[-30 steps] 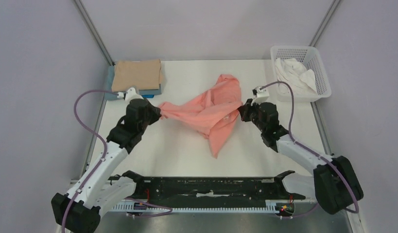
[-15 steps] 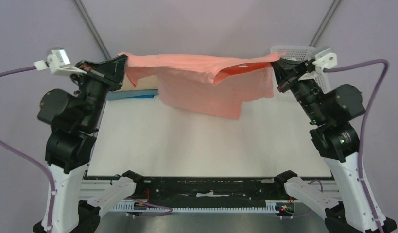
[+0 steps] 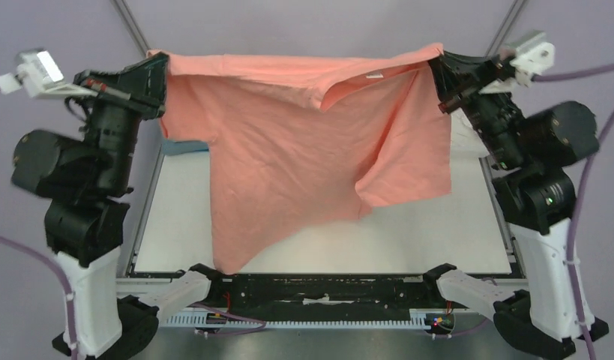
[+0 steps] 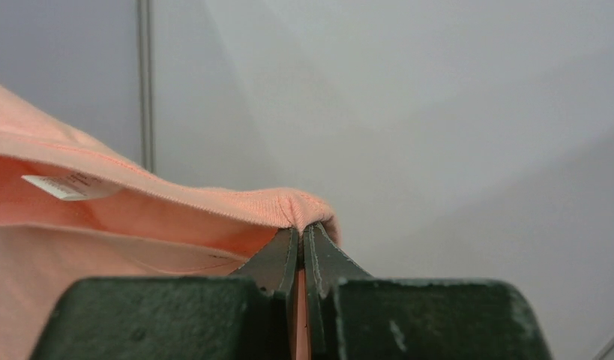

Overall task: Fold and stack the t-shirts
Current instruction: Flatten out the tshirt

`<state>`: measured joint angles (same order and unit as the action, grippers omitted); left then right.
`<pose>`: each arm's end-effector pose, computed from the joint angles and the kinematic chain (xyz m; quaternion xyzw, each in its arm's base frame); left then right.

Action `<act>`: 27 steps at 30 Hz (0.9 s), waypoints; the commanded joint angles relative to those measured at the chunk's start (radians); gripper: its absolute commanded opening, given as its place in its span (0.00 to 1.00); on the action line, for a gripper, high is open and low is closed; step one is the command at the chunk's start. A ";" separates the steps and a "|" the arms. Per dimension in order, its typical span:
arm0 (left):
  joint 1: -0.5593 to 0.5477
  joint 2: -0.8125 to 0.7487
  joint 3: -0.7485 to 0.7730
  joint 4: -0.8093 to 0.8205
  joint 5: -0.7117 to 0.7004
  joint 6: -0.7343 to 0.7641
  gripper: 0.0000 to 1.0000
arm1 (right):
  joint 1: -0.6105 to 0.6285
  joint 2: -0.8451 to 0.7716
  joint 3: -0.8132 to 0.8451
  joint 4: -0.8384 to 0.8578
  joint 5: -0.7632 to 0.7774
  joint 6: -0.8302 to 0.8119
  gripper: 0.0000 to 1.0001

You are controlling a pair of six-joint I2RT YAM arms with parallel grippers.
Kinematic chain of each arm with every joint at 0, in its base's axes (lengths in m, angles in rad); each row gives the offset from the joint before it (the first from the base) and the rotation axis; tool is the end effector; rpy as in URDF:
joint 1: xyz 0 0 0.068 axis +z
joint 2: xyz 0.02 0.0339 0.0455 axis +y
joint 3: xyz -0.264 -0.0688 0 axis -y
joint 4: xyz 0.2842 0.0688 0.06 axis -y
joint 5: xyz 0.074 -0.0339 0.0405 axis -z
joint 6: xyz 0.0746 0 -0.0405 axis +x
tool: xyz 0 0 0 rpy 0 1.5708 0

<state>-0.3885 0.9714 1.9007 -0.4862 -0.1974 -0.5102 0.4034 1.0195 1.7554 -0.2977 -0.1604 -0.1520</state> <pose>0.1222 -0.0342 0.6582 -0.1155 0.5258 -0.3179 0.7805 0.1662 0.0839 0.6363 -0.2116 0.4958 0.1481 0.8292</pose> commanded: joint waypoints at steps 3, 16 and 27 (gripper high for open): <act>0.013 0.345 0.095 0.031 -0.262 0.152 0.02 | -0.002 0.250 0.052 0.130 0.260 -0.055 0.00; 0.282 0.680 0.526 0.047 0.191 -0.007 0.02 | -0.022 0.525 0.355 0.418 0.344 -0.130 0.00; 0.281 0.261 -0.235 0.138 0.334 0.057 0.02 | -0.022 0.143 -0.190 0.257 0.041 -0.292 0.00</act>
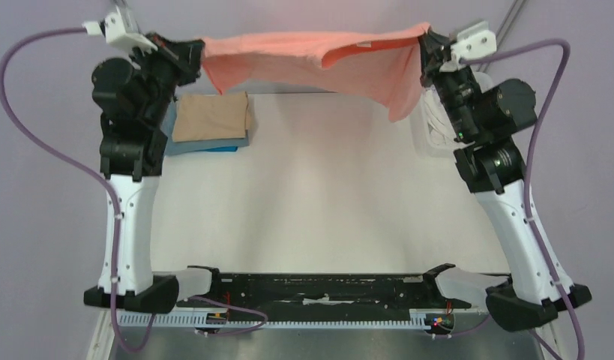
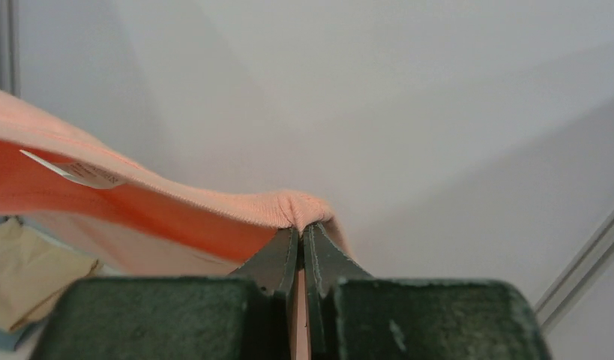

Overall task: Fold and stack the t-shirts
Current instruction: Flatten out the tshirt

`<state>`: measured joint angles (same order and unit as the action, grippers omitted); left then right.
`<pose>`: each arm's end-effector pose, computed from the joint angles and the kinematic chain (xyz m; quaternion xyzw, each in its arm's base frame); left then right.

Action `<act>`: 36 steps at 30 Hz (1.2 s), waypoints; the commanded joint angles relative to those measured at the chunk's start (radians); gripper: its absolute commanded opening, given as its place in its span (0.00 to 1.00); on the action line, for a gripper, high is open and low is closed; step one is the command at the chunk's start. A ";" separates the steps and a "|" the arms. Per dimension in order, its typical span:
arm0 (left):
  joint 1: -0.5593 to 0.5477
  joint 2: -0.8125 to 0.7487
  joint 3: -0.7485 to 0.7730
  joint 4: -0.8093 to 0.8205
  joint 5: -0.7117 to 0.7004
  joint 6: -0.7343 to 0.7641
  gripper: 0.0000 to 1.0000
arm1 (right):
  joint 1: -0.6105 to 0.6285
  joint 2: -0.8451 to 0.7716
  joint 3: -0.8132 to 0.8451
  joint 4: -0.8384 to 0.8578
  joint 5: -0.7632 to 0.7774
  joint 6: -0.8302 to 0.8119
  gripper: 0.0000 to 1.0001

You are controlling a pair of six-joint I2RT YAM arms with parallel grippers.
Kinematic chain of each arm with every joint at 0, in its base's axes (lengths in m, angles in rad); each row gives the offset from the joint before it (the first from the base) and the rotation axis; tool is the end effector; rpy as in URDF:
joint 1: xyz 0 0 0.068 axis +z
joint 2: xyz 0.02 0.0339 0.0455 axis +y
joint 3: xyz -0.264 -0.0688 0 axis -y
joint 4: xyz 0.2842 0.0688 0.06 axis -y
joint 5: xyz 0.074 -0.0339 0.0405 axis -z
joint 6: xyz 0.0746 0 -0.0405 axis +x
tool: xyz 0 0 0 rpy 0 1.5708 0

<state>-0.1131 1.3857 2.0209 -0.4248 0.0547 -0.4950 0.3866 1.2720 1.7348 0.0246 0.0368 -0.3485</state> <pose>0.3074 -0.0390 0.6209 -0.0984 0.6213 -0.2491 0.7364 0.2799 0.1110 0.6159 -0.1705 0.4867 0.0068 0.8567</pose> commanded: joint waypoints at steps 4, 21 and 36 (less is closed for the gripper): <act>0.006 -0.401 -0.854 0.158 0.012 -0.027 0.02 | -0.004 -0.292 -0.515 -0.185 -0.384 -0.135 0.00; -0.046 -0.674 -1.702 0.138 -0.006 -0.371 0.02 | 0.022 -0.637 -1.515 -0.148 -0.497 0.574 0.05; -0.046 -0.828 -1.493 -0.213 -0.130 -0.360 0.77 | 0.027 -1.015 -1.429 -0.625 -0.488 0.672 0.97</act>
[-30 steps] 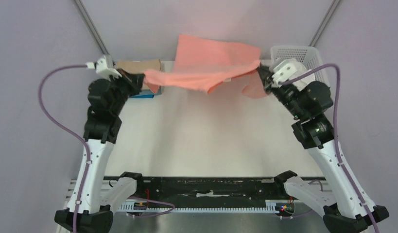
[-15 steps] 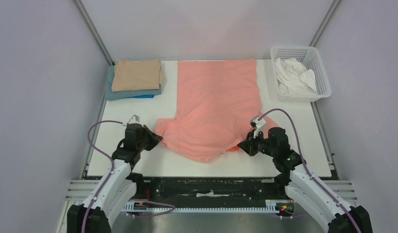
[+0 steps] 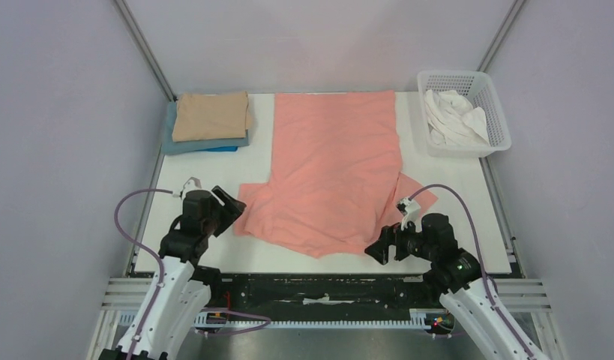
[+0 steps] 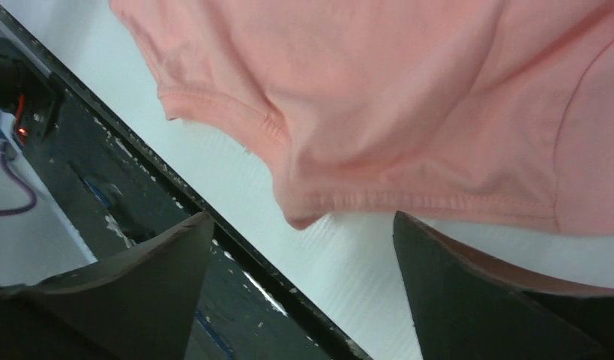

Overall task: Fold and stack the t-shirts
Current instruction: Flatten out the tshirt

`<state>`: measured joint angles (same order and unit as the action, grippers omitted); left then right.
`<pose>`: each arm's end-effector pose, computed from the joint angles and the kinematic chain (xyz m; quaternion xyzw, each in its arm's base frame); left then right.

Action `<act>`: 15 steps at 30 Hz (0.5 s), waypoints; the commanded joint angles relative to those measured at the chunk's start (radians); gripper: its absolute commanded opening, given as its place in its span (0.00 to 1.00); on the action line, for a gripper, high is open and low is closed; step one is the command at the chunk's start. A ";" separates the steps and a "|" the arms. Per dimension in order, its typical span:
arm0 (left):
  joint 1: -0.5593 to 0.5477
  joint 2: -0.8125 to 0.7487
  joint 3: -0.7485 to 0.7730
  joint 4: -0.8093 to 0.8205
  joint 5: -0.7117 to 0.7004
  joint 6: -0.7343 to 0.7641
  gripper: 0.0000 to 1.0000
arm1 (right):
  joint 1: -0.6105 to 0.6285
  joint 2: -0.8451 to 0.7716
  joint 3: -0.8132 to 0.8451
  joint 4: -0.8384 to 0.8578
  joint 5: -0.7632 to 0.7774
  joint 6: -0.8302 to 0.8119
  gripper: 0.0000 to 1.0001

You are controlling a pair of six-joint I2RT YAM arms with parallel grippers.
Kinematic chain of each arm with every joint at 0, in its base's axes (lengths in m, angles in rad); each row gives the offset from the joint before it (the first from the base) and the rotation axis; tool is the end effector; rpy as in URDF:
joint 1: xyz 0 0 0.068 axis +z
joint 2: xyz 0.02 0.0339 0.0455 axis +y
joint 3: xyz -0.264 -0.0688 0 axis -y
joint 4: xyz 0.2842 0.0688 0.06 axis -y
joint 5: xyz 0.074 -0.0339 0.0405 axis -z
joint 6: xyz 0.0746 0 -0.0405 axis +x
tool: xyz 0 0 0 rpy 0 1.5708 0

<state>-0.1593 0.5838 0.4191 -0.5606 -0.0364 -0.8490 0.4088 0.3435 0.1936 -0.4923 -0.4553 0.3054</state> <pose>0.1990 -0.0292 0.1731 -0.3153 0.8556 -0.1836 0.3672 0.1469 0.0994 0.1348 -0.1459 0.8647 0.3416 0.3382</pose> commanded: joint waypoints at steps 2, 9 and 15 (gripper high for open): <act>0.000 -0.020 0.149 -0.057 -0.005 0.001 0.78 | 0.005 -0.109 0.184 -0.107 0.088 0.019 0.98; -0.097 0.215 0.174 0.377 0.253 -0.020 0.79 | 0.005 0.089 0.184 0.193 0.442 0.128 0.98; -0.253 0.663 0.326 0.517 0.300 0.057 0.80 | -0.003 0.514 0.230 0.414 0.694 0.175 0.98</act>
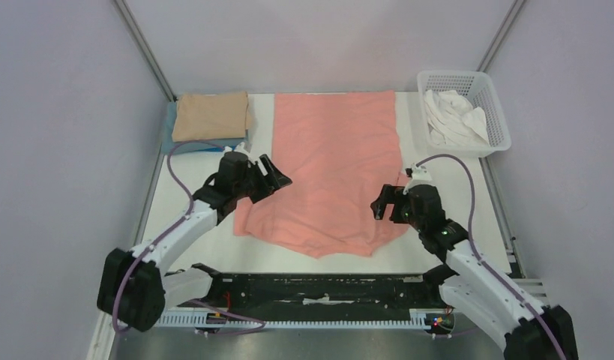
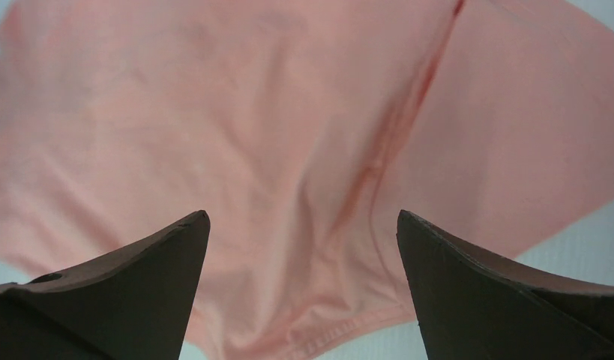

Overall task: Fold and stack the t-shirts
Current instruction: Flatten out the tshirt

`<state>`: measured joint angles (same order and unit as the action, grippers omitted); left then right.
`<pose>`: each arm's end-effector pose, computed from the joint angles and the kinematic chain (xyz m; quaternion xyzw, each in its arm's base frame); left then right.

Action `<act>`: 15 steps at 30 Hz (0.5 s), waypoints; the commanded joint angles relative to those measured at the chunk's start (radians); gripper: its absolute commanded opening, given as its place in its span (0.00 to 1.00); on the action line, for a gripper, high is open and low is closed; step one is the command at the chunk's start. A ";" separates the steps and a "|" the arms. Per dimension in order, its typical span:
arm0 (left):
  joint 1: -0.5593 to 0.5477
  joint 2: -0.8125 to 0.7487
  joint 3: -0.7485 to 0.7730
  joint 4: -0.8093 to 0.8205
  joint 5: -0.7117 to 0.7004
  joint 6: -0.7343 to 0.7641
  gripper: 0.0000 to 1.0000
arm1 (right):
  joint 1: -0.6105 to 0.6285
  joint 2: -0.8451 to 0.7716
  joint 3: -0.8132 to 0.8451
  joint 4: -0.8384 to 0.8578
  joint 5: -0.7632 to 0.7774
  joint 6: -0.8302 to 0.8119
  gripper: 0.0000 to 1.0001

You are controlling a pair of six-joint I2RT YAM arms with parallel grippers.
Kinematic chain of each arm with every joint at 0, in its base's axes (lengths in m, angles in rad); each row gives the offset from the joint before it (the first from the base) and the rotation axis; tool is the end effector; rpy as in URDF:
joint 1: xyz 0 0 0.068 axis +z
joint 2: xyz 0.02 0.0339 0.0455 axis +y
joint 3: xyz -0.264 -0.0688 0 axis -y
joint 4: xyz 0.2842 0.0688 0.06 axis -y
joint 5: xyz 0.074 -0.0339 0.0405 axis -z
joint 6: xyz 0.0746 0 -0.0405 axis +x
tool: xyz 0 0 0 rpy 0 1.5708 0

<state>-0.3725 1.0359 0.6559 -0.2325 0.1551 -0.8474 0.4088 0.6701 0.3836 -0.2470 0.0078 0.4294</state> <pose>0.2682 -0.1172 0.2060 -0.1734 0.8683 -0.3196 0.3374 0.2118 0.0911 0.1791 0.0109 0.8684 0.1986 0.4542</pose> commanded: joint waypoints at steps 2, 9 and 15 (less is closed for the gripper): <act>-0.041 0.315 0.088 0.265 0.117 0.038 0.81 | -0.023 0.262 0.028 0.237 0.255 0.039 0.98; -0.045 0.475 0.033 0.328 0.092 0.043 0.82 | -0.267 0.369 -0.151 0.389 0.049 0.126 0.98; -0.047 0.466 -0.075 0.349 0.071 0.024 0.83 | -0.369 0.254 -0.270 0.297 0.056 0.116 0.98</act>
<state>-0.4126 1.5105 0.6342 0.0822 0.2447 -0.8406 0.0895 0.9699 0.1974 0.1677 0.0753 0.5270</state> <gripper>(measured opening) 0.823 0.979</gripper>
